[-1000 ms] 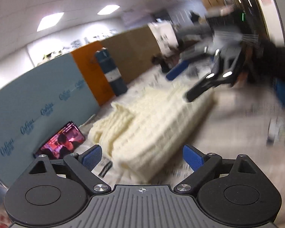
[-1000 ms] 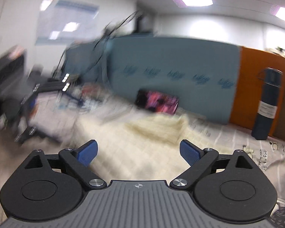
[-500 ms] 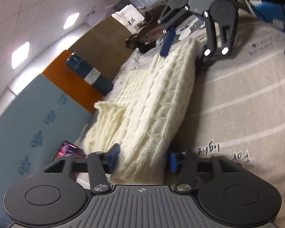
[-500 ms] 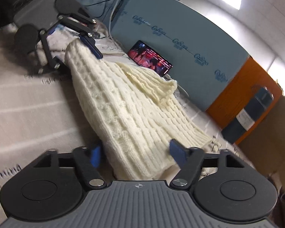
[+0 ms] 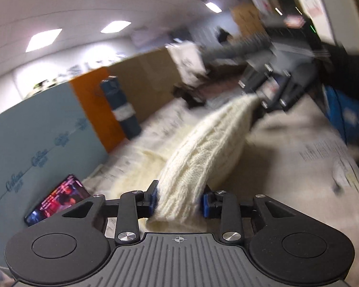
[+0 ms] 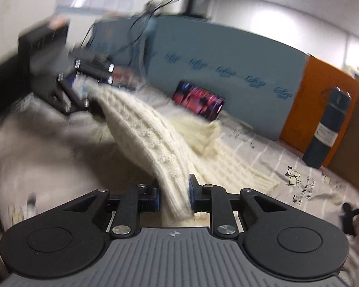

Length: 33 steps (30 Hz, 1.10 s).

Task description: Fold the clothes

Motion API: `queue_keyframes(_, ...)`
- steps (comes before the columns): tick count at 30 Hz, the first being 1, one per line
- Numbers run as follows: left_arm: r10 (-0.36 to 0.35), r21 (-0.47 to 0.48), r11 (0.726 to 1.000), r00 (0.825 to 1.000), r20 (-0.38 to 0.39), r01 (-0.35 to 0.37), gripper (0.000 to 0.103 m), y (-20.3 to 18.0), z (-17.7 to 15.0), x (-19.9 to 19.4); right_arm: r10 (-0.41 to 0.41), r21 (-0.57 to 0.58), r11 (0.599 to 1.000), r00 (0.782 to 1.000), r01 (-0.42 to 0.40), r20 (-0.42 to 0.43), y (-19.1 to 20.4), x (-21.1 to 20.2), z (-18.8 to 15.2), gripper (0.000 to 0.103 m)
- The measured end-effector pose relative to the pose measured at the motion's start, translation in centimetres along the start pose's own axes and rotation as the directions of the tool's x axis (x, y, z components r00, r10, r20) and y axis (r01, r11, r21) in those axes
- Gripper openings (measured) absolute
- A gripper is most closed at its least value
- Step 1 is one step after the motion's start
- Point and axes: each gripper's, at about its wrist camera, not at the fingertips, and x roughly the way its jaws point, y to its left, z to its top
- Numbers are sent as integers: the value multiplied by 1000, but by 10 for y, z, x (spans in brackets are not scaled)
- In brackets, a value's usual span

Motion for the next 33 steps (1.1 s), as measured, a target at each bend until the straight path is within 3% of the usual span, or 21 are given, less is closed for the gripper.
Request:
queue_keyframes(5,91,-131,988,993,72,-82,39,26,6,25,-59,185,982,990,36,124,-38,12,8,20)
queue_keyframes(8,173,-176,971,984,44,-162,51,33,7,47,-115,250,965,985,79,131,-51,26,10,20)
queue_keyframes(9,211,-200,959,977,36,-200,60,35,7,52,-131,270,958,983,94,126,-55,31,10,20)
queue_keyframes(11,282,-258,928,959,20,-268,66,40,7,59,-158,310,944,980,114,119,-61,39,9,20)
queue_keyframes(15,352,-339,877,935,-29,-341,79,47,5,64,-199,376,915,974,145,109,-70,46,9,21)
queue_keyframes(19,328,-409,850,941,-80,-331,80,55,3,67,-240,424,885,968,191,66,-78,55,7,31)
queue_keyframes(21,326,-410,849,941,-93,-334,89,55,1,69,-258,447,869,965,212,45,-82,59,4,40)
queue_keyframes(25,329,-401,838,928,-173,-371,92,53,-4,83,-295,477,838,955,265,-13,-87,67,-2,62)
queue_keyframes(29,326,-376,835,911,-252,-402,95,50,-10,97,-287,515,804,952,298,-103,-93,80,-11,70)
queue_keyframes(33,314,-422,811,911,-269,-404,98,54,-13,93,-287,537,785,950,308,-125,-96,81,-13,81)
